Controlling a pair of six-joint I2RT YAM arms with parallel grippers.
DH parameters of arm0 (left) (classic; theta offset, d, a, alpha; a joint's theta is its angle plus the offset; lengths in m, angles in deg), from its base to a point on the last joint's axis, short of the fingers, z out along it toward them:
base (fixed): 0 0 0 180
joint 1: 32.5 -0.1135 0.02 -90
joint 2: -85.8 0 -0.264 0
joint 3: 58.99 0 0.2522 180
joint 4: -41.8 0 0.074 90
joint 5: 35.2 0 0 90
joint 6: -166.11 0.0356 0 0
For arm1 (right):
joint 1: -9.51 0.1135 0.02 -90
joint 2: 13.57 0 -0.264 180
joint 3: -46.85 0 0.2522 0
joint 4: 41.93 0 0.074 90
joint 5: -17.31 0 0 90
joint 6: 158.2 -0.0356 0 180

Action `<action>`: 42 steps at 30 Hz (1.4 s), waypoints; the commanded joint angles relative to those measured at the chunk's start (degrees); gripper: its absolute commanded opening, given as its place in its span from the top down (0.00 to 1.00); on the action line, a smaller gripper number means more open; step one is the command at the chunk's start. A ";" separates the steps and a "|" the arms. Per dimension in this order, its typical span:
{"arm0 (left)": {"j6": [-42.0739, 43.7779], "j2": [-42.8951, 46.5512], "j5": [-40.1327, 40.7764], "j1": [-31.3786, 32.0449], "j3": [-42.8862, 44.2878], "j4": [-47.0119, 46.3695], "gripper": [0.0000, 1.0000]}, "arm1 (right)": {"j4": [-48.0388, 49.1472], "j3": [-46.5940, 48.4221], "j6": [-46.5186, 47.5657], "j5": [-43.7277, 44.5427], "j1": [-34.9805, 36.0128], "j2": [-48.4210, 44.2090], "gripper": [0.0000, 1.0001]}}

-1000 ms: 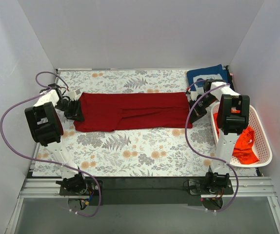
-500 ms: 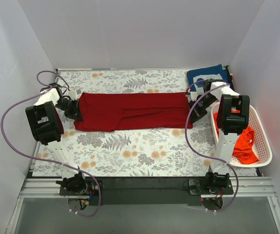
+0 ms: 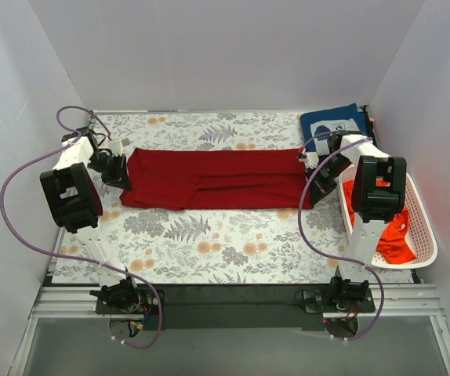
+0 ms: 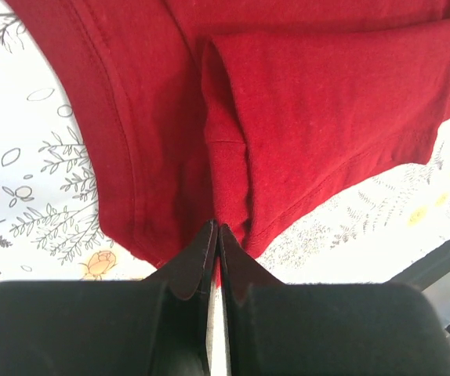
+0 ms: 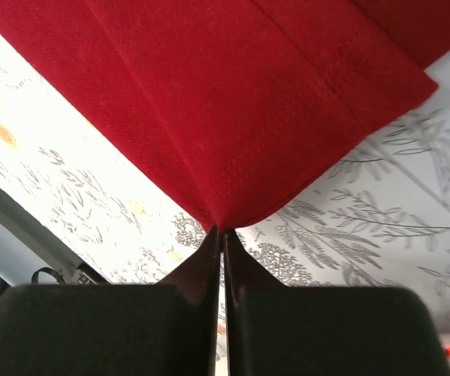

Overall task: Fold and stack the t-shirts
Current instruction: Fold the tshirt

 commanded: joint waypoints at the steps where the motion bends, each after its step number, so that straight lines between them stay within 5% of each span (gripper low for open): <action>1: 2.00 0.71 1.93 -0.45 2.25 1.28 1.00 | -2.25 -2.86 2.69 2.04 -0.41 -2.39 0.99; 21: -0.72 -2.36 1.51 -0.19 0.23 -2.86 1.00 | -1.37 -3.04 0.94 1.34 -0.33 0.33 0.99; 25: -1.16 -1.85 -0.78 -0.19 2.34 -1.36 0.80 | -3.38 -0.94 1.64 1.42 -0.33 -1.16 0.68; 28: -1.25 0.61 -2.54 -0.19 3.39 -0.93 0.66 | -6.46 1.70 2.17 0.46 -0.33 -2.74 0.56; 32: -1.78 3.51 -3.68 -0.28 3.40 -0.22 0.57 | -7.26 4.51 2.52 -0.42 -0.33 -4.94 0.55; 42: -4.33 7.92 -6.15 0.25 -4.07 -0.92 0.57 | -4.54 8.12 2.17 -4.12 4.77 -1.52 0.69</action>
